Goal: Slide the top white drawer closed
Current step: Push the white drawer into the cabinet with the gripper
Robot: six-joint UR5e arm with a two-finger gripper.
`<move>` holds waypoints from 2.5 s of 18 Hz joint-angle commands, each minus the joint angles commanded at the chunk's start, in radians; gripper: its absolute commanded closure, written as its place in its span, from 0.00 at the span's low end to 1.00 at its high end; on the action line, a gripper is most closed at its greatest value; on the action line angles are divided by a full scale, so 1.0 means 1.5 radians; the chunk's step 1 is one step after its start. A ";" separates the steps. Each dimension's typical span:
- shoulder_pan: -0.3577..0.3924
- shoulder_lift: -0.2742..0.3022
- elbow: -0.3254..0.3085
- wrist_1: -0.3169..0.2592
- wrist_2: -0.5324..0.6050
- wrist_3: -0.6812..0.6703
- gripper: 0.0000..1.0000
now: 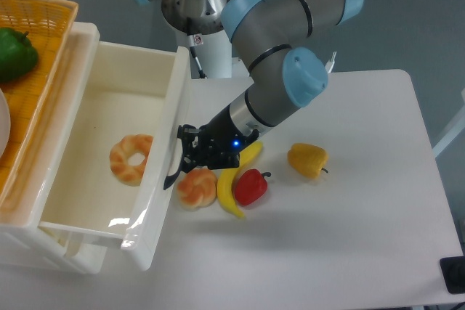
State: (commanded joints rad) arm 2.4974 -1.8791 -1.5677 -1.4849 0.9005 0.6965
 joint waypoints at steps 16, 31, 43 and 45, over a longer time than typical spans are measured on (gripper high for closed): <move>-0.063 0.006 -0.003 0.004 -0.001 -0.052 0.95; -0.115 0.006 -0.007 0.004 0.003 -0.076 0.95; -0.148 0.006 -0.007 0.006 0.005 -0.109 0.95; -0.151 0.006 -0.007 0.007 0.005 -0.109 0.94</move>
State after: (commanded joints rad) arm 2.2703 -1.8699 -1.5785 -1.4742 0.9081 0.5323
